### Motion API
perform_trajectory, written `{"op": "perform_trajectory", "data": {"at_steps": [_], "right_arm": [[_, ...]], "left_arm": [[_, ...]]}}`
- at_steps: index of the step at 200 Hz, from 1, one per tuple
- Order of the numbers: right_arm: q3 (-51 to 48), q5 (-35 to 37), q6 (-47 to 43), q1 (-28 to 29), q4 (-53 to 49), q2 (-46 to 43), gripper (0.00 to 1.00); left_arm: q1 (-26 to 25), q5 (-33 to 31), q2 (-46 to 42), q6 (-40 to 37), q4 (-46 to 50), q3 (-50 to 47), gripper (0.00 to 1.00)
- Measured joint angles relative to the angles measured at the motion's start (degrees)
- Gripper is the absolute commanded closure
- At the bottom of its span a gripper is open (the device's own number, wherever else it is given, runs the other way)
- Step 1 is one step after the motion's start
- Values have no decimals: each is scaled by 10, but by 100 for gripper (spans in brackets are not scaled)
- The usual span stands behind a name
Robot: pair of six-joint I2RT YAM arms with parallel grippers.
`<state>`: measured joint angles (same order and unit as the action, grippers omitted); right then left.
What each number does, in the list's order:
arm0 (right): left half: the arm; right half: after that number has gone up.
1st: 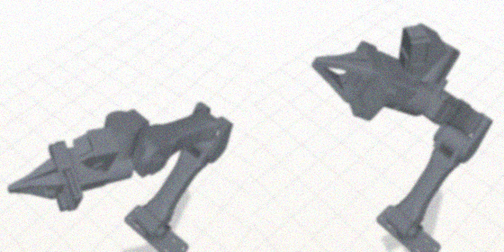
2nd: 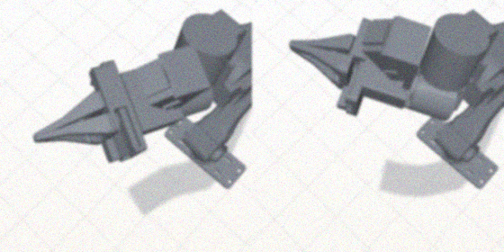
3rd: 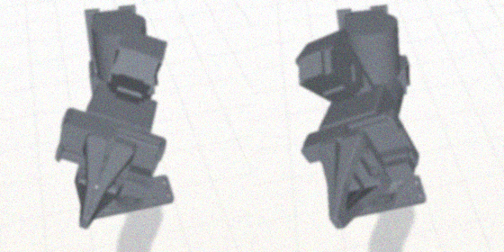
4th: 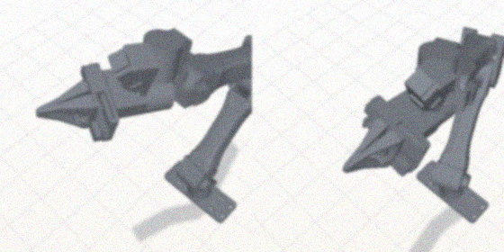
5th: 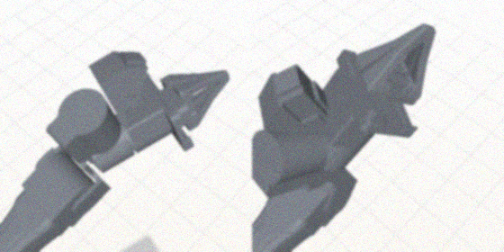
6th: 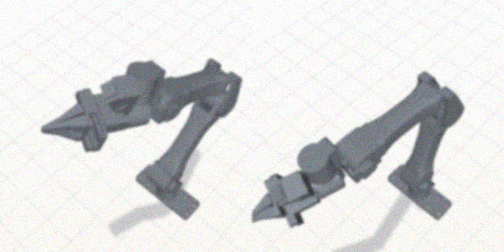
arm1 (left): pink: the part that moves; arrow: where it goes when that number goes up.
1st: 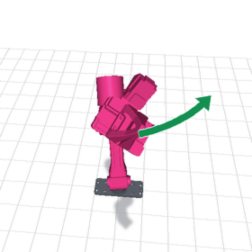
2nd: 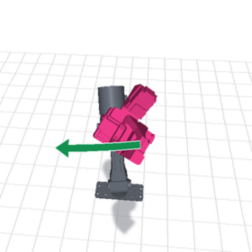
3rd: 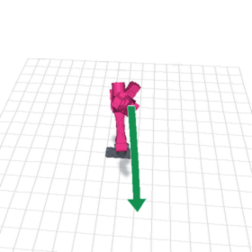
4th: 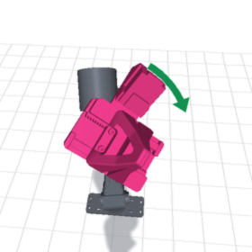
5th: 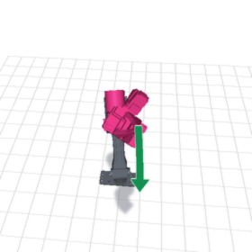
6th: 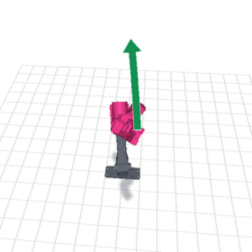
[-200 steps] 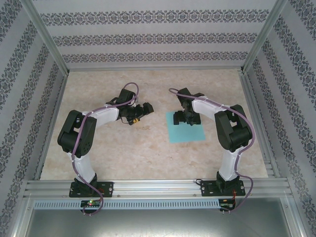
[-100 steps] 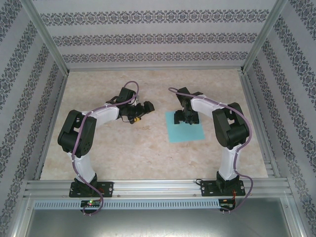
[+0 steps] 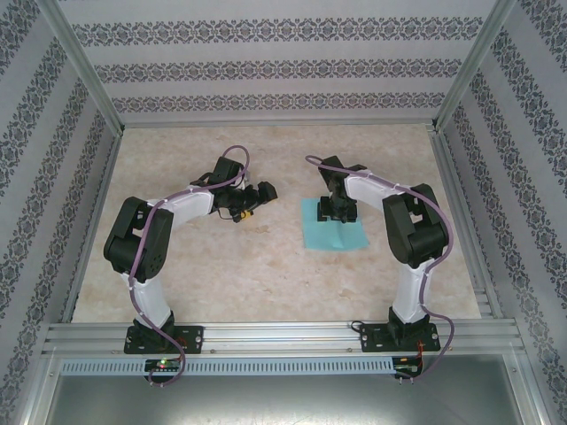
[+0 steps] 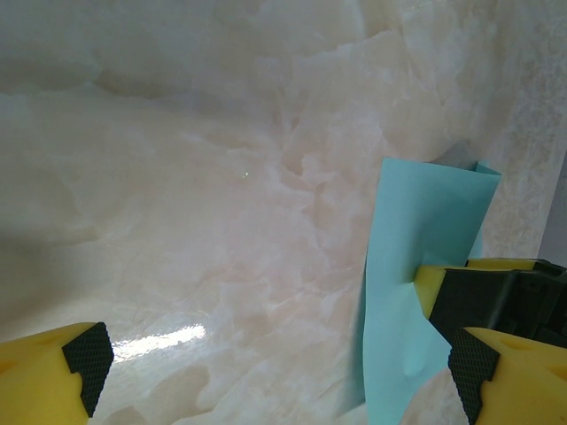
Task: Fold a paper plane with a square sheet of paper (pick it up from the middle)
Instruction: Fold the square sheet of paper in half at the center of the table.
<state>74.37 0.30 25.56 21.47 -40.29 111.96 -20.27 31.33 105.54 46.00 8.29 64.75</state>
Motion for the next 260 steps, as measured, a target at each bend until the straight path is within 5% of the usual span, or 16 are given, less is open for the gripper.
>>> {"op": "perform_trajectory", "data": {"at_steps": [59,122,215,260], "right_arm": [[-18,-3,16,16,0,-32,12],[-60,-8,43,52,-4,-49,12],[-68,3,62,46,2,-48,41],[-86,-9,76,46,32,-64,63]], "left_arm": [[0,0,0,6,0,0,0],[0,2,4,10,0,0,0],[0,2,6,10,0,0,0],[0,2,6,10,0,0,0]]}}
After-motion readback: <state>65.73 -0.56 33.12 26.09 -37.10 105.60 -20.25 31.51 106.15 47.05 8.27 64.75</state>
